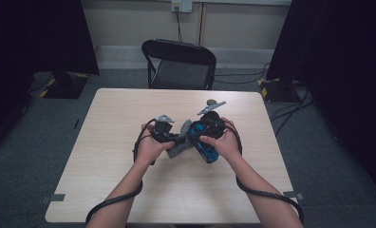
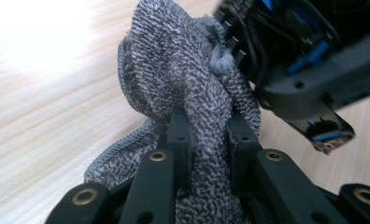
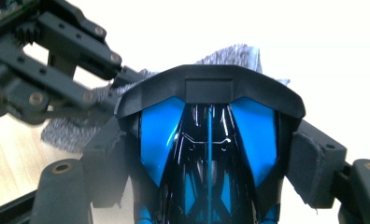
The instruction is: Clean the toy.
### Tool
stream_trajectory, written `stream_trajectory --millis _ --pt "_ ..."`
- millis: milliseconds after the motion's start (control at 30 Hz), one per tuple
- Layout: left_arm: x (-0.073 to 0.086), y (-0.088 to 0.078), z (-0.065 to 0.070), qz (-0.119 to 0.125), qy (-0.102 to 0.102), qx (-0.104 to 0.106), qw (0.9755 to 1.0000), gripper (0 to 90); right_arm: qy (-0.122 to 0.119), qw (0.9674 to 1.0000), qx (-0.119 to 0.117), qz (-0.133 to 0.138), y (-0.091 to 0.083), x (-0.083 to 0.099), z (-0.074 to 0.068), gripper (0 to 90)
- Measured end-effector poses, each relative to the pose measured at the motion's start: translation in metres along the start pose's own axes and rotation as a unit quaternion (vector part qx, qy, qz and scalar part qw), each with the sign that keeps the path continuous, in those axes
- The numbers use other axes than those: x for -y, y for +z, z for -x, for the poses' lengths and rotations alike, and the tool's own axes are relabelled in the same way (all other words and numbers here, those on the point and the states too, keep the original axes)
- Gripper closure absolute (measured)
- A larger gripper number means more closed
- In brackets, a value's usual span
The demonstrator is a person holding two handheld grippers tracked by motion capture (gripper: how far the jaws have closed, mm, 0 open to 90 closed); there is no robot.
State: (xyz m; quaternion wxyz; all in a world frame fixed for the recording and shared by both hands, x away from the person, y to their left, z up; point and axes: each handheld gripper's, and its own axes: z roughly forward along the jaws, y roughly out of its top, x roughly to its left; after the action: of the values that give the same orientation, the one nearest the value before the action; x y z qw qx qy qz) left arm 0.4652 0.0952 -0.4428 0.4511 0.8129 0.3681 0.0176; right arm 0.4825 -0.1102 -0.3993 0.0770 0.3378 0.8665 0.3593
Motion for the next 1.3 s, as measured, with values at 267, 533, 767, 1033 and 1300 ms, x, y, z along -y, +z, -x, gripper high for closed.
stream_trajectory --millis 267,533,767,1033,1300 --pt "0.005 0.009 0.012 -0.015 0.012 0.016 0.9997 75.5 0.005 1.0 0.007 0.001 0.001 -0.005 0.002 25.4" --pt "0.012 0.019 0.024 -0.032 0.032 0.028 0.9986 75.4 0.015 0.9998 0.011 0.006 0.001 -0.011 0.004 25.4" --pt "0.015 0.026 0.035 -0.048 0.047 0.039 0.9969 75.5 0.018 0.9997 0.017 0.007 0.0 -0.016 0.004 25.4" --pt "0.018 0.032 0.045 -0.064 0.069 0.052 0.9942 75.5 0.02 0.9995 0.02 0.013 -0.003 -0.022 0.004 25.4" --pt "0.02 0.037 0.054 -0.078 0.084 0.064 0.9914 75.5 0.024 0.9992 0.025 0.018 -0.008 -0.025 0.007 25.4"
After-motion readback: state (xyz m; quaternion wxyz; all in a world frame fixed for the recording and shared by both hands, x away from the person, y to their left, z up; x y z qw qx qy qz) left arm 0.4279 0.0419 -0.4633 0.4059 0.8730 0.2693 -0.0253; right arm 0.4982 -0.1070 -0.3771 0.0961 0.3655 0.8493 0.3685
